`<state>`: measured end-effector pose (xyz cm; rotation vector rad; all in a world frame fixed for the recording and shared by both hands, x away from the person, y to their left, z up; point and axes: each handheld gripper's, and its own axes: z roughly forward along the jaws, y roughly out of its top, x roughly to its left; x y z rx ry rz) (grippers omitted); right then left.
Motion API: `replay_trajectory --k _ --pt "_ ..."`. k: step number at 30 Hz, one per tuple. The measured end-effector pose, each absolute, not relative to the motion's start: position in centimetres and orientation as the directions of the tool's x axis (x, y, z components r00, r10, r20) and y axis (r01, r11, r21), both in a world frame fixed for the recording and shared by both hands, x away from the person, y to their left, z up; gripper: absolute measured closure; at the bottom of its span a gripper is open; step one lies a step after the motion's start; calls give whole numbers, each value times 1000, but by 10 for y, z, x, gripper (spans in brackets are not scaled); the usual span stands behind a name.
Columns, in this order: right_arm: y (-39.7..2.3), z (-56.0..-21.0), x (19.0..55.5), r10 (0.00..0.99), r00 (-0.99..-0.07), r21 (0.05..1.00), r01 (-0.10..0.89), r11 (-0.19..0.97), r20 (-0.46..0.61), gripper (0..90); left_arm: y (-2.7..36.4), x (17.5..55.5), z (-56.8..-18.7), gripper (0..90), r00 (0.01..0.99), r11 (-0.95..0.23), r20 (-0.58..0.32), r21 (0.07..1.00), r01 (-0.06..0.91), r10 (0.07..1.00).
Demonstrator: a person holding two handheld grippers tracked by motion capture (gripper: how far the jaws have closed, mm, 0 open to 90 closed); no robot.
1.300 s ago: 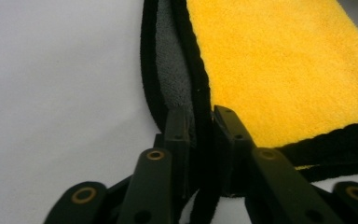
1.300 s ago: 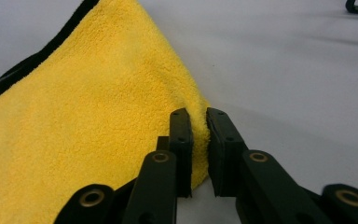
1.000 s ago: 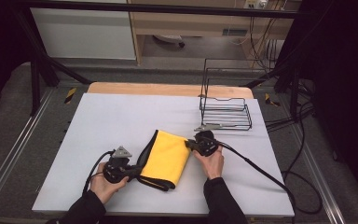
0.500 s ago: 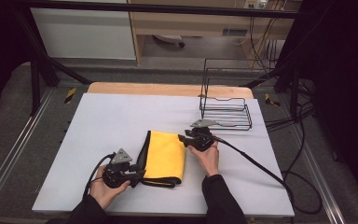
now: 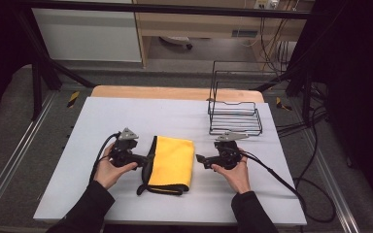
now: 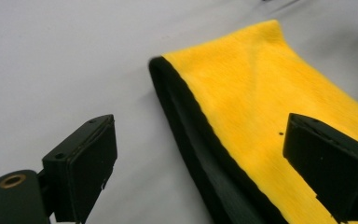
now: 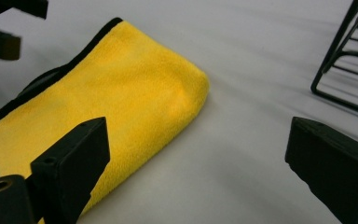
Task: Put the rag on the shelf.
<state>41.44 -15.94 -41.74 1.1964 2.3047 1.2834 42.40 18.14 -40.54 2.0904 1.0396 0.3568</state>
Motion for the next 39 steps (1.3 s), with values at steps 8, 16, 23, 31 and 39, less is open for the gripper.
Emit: replay_trajectory --k 8,16,23,31,39 --pt "-165 -423 405 758 -630 786 551 282 169 58 163 461 -414 190 604 -384 -69 713 586 794" --pt "-163 -425 403 752 -634 781 556 284 177 77 157 487 -432 432 572 -370 -102 667 646 814" --pt "-163 -423 407 752 -624 791 561 244 211 101 153 489 -439 562 585 -372 -137 652 661 799" --pt "-153 -418 419 755 -617 797 562 222 224 156 148 487 -441 635 601 -392 -125 650 651 790" --pt "-129 -425 450 788 -570 785 589 194 234 320 150 488 -441 687 602 -382 -156 643 664 783"
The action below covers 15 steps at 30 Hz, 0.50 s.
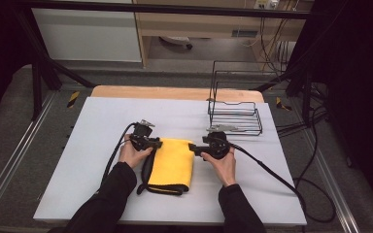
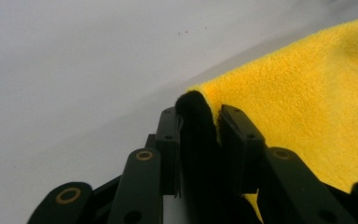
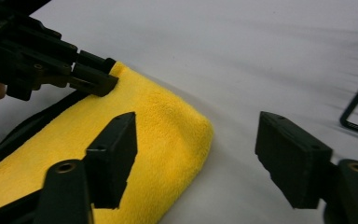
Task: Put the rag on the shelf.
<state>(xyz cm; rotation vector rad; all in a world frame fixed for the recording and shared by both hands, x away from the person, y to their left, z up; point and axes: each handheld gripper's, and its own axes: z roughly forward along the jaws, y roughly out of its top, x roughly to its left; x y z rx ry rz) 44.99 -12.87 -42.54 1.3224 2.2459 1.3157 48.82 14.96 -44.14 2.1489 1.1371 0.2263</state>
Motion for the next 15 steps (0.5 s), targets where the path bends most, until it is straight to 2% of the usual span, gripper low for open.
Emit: replay_trajectory --k 1,5,6,7,8,12,15 --pt "-129 -425 450 788 -570 785 589 194 234 320 150 488 -441 687 601 -379 -162 641 667 783" --pt "-118 -435 464 799 -555 755 621 210 234 414 150 488 -441 709 604 -382 -163 641 666 780" --pt "-116 -437 466 803 -549 747 629 214 233 442 149 487 -441 716 608 -388 -157 642 662 779" --pt "-114 -440 469 805 -541 737 642 210 243 509 149 487 -441 724 610 -391 -153 642 660 778" --pt "-114 -440 469 805 -541 737 642 210 243 509 149 487 -441 724 609 -391 -153 641 660 778" --pt "-113 -447 472 815 -525 702 676 225 244 613 150 488 -441 732 601 -379 -168 637 671 782" --pt "-112 -449 473 813 -515 692 692 209 270 670 148 487 -441 731 610 -394 -142 645 654 779"
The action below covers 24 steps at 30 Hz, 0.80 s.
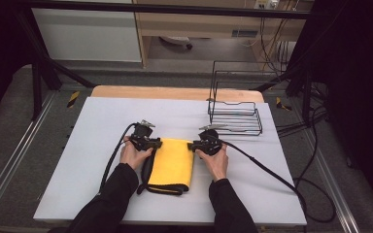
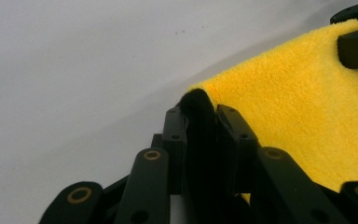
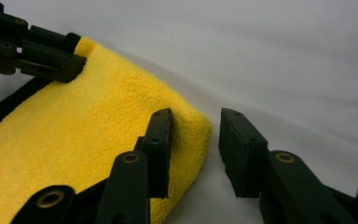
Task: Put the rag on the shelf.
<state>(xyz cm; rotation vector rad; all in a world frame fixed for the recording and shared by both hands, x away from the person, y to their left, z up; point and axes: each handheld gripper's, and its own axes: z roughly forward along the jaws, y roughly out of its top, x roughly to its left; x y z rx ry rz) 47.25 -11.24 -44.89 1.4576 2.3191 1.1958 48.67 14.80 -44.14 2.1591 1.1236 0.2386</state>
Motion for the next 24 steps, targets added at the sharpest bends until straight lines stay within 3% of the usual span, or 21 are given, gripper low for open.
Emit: replay_trajectory --k 8,10,18,24 --pt "-110 -452 472 809 -492 668 723 176 320 789 151 489 -442 737 606 -375 -183 639 672 774" --pt "-110 -451 472 810 -479 658 736 160 339 822 151 489 -441 772 600 -367 -193 635 680 777" --pt "-111 -445 468 806 -493 680 716 161 327 840 160 487 -440 810 577 -309 -249 648 696 778" --pt "-112 -434 460 788 -526 726 670 154 319 840 163 476 -427 812 606 -309 -205 710 633 769"
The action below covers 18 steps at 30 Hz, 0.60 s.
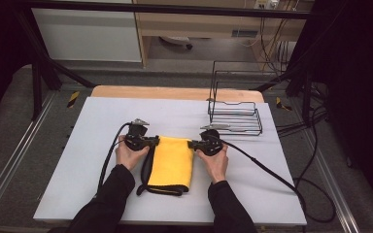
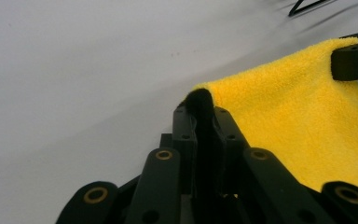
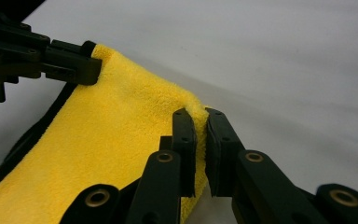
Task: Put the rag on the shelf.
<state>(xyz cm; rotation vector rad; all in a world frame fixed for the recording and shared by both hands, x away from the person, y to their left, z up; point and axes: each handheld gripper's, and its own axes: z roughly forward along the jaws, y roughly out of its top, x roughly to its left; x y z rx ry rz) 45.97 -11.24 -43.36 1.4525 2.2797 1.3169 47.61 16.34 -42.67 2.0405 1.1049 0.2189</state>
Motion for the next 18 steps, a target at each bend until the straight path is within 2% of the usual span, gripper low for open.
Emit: replay_trajectory --k 18 --pt "-120 -394 428 713 -633 858 506 88 301 839 182 428 -382 812 664 -243 -158 849 470 731"
